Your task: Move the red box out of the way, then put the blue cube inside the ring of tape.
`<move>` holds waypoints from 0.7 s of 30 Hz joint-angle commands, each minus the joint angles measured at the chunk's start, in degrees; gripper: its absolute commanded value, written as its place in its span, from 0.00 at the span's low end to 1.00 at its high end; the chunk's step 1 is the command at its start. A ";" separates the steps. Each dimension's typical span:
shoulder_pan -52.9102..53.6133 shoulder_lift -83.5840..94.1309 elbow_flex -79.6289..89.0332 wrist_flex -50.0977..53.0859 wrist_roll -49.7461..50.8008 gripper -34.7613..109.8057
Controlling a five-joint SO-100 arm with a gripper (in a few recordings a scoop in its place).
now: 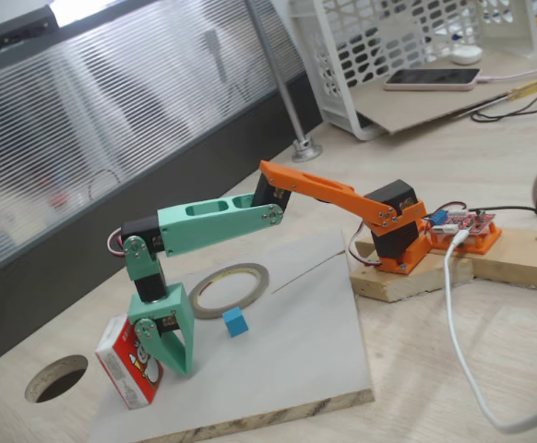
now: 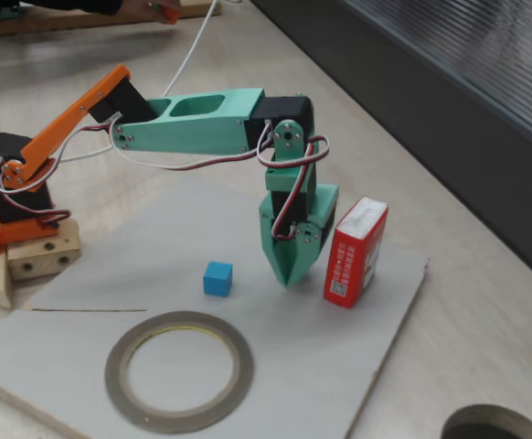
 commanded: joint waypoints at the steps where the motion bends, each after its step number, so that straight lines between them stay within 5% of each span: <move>1: -1.32 1.41 -0.53 0.53 -0.18 0.24; 21: -1.05 1.49 -0.62 -0.18 -0.26 0.24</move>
